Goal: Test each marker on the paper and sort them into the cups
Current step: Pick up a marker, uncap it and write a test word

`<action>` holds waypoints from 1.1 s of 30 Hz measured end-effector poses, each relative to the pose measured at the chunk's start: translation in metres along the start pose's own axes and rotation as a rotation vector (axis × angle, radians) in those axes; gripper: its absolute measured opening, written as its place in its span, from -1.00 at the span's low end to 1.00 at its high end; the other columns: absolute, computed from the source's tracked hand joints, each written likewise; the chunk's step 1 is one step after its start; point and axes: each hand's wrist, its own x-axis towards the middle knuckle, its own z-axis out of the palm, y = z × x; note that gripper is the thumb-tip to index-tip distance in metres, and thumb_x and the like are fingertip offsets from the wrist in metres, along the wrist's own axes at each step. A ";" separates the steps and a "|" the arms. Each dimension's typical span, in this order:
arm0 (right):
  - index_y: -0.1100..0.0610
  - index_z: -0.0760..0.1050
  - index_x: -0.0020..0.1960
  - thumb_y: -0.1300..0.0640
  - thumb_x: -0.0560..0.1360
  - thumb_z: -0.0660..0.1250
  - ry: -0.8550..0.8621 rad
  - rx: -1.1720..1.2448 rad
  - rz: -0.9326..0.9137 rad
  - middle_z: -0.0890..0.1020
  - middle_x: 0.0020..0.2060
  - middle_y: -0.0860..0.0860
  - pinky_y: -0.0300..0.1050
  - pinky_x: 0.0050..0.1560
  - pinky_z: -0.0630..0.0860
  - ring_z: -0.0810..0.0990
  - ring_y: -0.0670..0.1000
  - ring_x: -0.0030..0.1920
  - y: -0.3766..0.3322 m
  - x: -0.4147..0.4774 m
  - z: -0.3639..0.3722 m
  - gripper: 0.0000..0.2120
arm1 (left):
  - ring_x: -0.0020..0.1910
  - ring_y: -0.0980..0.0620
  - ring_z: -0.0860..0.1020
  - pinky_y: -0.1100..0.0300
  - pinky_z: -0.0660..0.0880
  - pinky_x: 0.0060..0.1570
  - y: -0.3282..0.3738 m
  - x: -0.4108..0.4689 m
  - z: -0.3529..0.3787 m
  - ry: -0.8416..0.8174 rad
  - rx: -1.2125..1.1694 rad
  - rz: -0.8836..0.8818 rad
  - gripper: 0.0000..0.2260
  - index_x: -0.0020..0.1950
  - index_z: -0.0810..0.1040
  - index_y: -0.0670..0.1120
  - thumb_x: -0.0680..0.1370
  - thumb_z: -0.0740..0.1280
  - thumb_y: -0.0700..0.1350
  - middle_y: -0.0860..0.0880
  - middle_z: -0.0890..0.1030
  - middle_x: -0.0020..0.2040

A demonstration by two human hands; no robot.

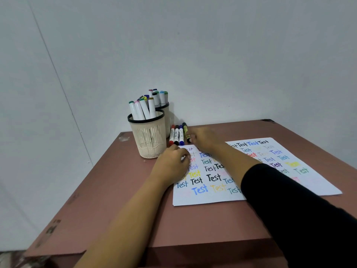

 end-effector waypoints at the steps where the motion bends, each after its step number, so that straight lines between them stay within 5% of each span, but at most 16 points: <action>1: 0.06 0.50 0.31 0.21 0.59 0.17 -0.010 -0.036 -0.016 0.59 0.18 0.13 -0.09 0.09 0.47 0.53 0.13 0.14 0.000 0.001 0.001 -0.67 | 0.05 -0.08 0.48 0.03 0.43 0.06 0.000 0.000 0.000 -0.001 0.000 -0.001 -0.80 0.08 0.61 -0.09 0.56 0.23 -0.11 -0.10 0.52 0.05; 6: 0.10 0.57 0.15 0.22 0.56 0.13 -0.018 -0.127 -0.018 0.62 0.03 0.13 -0.17 -0.13 0.38 0.54 0.11 -0.03 0.000 0.002 0.003 -0.71 | 0.07 -0.07 0.47 0.04 0.43 0.07 0.002 0.000 -0.001 -0.004 0.008 -0.008 -0.79 0.10 0.60 -0.09 0.56 0.22 -0.10 -0.10 0.52 0.06; 10: 0.18 0.48 0.21 0.13 0.57 0.18 0.060 -0.167 0.019 0.60 0.02 0.17 -0.08 -0.07 0.46 0.56 0.18 0.02 0.000 0.002 0.006 -0.74 | 0.07 -0.07 0.47 0.03 0.43 0.08 0.002 -0.001 -0.001 -0.010 0.010 -0.009 -0.78 0.11 0.59 -0.09 0.57 0.21 -0.09 -0.09 0.52 0.07; 14: 0.24 0.48 0.18 0.29 0.55 0.13 0.154 -0.112 0.089 0.59 -0.02 0.22 -0.11 -0.21 0.36 0.55 0.21 -0.05 0.003 0.000 0.008 -0.74 | 0.07 -0.06 0.47 0.05 0.43 0.07 0.003 -0.001 -0.002 -0.014 0.018 -0.010 -0.78 0.11 0.59 -0.09 0.57 0.21 -0.09 -0.09 0.52 0.07; 20: 0.30 0.53 0.06 0.25 0.54 0.19 0.411 0.108 0.244 0.59 -0.08 0.21 -0.05 -0.18 0.42 0.55 0.19 -0.09 0.008 -0.008 -0.010 -0.80 | 0.05 -0.07 0.49 0.06 0.43 0.06 0.004 0.000 -0.005 -0.009 0.010 -0.017 -0.77 0.10 0.60 -0.12 0.57 0.20 -0.10 -0.10 0.53 0.06; 25: 0.28 0.56 0.00 0.24 0.54 0.21 0.583 0.395 0.298 0.62 -0.14 0.12 -0.22 -0.25 0.35 0.54 0.08 -0.13 0.003 -0.030 -0.042 -0.82 | 0.04 -0.12 0.48 0.04 0.40 0.07 0.004 0.000 -0.005 0.124 -0.001 0.049 -0.78 0.05 0.62 -0.25 0.56 0.24 -0.18 -0.17 0.56 0.05; 29: 0.23 0.51 -0.13 0.22 0.54 0.20 0.593 0.602 0.306 0.50 -0.32 -0.05 -0.45 -0.42 0.30 0.42 -0.07 -0.27 -0.001 -0.054 -0.063 -0.85 | 0.09 -0.14 0.49 0.14 0.40 0.10 0.007 -0.002 -0.009 0.283 -0.002 0.139 -0.74 0.16 0.55 -0.25 0.52 0.31 -0.17 -0.19 0.52 0.07; 33: 0.31 0.50 -0.18 0.16 0.56 0.19 0.536 0.708 0.288 0.38 -0.42 -0.02 -0.27 -0.42 0.23 0.28 -0.08 -0.40 -0.006 -0.079 -0.067 -0.74 | 0.08 -0.14 0.52 0.09 0.44 0.07 0.013 -0.006 -0.012 0.257 0.027 0.235 -0.54 0.23 0.52 -0.23 0.50 0.21 0.08 -0.18 0.54 0.11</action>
